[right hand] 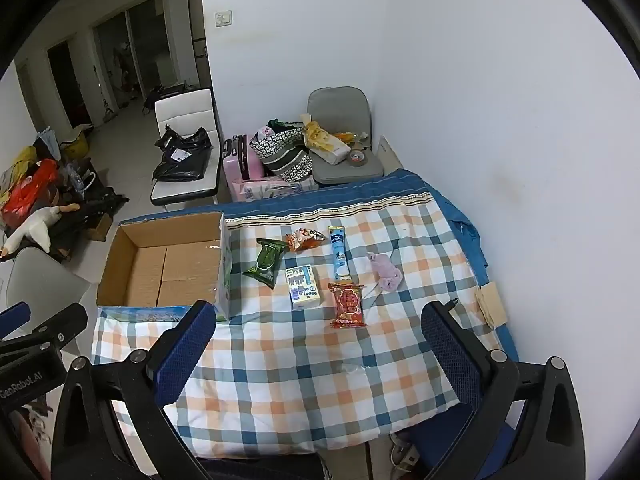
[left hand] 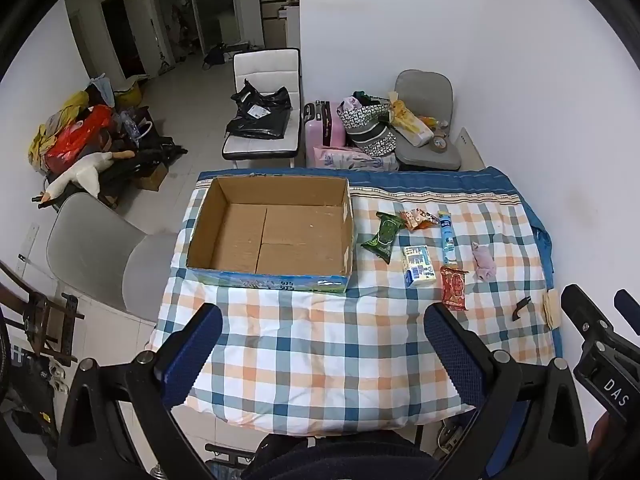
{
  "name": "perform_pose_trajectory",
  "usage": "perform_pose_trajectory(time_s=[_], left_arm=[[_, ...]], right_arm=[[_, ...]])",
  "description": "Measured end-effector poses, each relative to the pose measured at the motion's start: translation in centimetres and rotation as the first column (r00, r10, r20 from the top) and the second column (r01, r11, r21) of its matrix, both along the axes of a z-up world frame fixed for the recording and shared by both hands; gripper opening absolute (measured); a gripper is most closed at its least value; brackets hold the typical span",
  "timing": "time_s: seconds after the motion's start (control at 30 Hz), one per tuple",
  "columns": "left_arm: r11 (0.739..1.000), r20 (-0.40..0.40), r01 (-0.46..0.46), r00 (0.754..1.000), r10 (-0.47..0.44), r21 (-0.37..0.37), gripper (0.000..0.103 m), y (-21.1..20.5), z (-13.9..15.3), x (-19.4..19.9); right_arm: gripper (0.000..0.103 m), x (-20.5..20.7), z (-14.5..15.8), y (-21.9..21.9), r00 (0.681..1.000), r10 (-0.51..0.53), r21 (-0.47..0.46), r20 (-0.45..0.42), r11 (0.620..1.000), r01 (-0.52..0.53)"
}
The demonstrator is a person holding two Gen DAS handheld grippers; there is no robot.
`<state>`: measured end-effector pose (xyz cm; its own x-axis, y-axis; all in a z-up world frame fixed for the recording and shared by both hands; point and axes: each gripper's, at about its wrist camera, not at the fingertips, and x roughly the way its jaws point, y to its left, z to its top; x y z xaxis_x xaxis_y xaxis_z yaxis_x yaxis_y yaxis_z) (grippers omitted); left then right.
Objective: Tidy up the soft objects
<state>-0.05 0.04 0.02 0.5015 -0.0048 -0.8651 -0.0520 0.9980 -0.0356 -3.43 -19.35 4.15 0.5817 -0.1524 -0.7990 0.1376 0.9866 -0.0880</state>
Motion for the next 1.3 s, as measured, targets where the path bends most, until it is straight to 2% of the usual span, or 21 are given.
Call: perform_pose_trajectory(time_s=[0.77,1.2,1.3], left_arm=[[1.000,-0.009,-0.004,1.000,0.004,0.014,0.103,-0.1,-0.5,0.9],[1.000,0.006,-0.011,1.000,0.011,0.024,0.103,-0.6,0.0,2.0],[0.999,0.021,-0.010,1.000,0.010,0.031,0.103,-0.4,0.8,1.2]], right_arm=[[0.103,0.7,0.3,-0.4,1.000,0.002,0.009,0.005,1.000,-0.002],[0.103,0.8,0.5,-0.4,1.000,0.000,0.007,0.010,1.000,0.000],[0.103,1.0,0.6,-0.4,1.000,0.008,0.009,0.003,1.000,-0.008]])
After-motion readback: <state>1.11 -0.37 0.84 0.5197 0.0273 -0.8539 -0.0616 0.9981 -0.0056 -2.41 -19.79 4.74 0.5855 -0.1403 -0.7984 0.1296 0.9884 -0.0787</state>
